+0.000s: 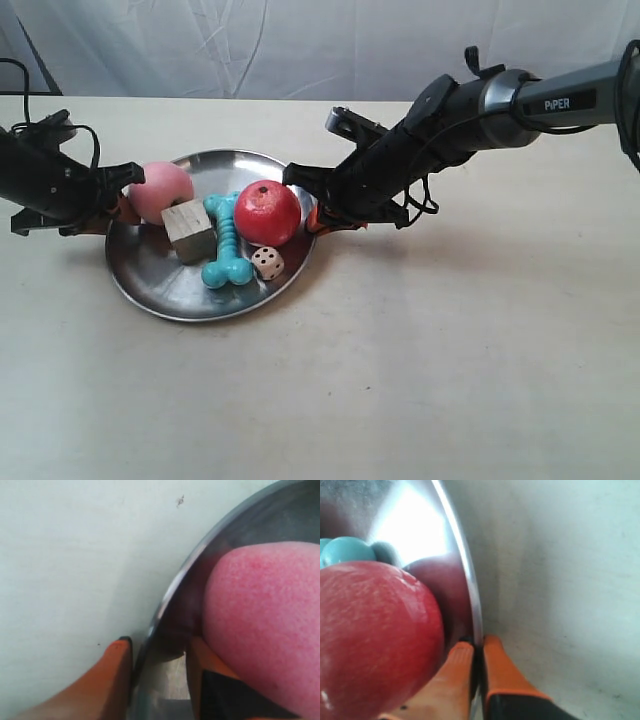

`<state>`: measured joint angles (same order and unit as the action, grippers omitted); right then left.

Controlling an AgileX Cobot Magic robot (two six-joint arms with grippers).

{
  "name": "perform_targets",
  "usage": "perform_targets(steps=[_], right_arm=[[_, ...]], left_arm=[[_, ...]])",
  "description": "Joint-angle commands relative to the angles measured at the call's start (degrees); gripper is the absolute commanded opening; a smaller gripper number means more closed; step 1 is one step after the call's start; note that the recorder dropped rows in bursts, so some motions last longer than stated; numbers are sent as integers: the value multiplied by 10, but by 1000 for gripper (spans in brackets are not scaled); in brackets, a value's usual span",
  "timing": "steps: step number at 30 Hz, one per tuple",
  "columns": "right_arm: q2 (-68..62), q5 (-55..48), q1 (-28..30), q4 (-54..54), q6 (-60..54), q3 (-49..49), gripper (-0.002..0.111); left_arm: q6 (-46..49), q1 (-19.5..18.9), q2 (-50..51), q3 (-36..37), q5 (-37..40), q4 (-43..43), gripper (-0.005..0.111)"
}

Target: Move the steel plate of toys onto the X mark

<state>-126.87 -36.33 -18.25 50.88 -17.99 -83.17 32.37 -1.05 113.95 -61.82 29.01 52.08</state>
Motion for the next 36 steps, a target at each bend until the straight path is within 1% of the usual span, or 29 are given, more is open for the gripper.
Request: perform_targets(steps=[1,8,22,23,26,29,36], right_arm=[[3,-16,-11,-5,-15,-6,1],[3,-13,-11,-5,-15,-6,1],[3,-5,-11,-5,-15,-6,1],[3,-5,-11,-5,-15,-6,1],[3,-5,-11,-5,-15,-6,1],[3,-5,-11,-5,-15,-6,1],[3,-4,-11,-8,-15,-6,1]], left_arm=[[-3,12,-3,-6,6,9,36],[-3,12,-3,-13,3,-24,36],[-3,12,-3,-16,-8,-46,36],[-3,12,-3,-16,-8,-48,37],[-3,12,-3,-16,-11,-52,48],[-3,12,-3,-16,-15,-52,55],[-4,12,-3,-16,-17,-47,56]])
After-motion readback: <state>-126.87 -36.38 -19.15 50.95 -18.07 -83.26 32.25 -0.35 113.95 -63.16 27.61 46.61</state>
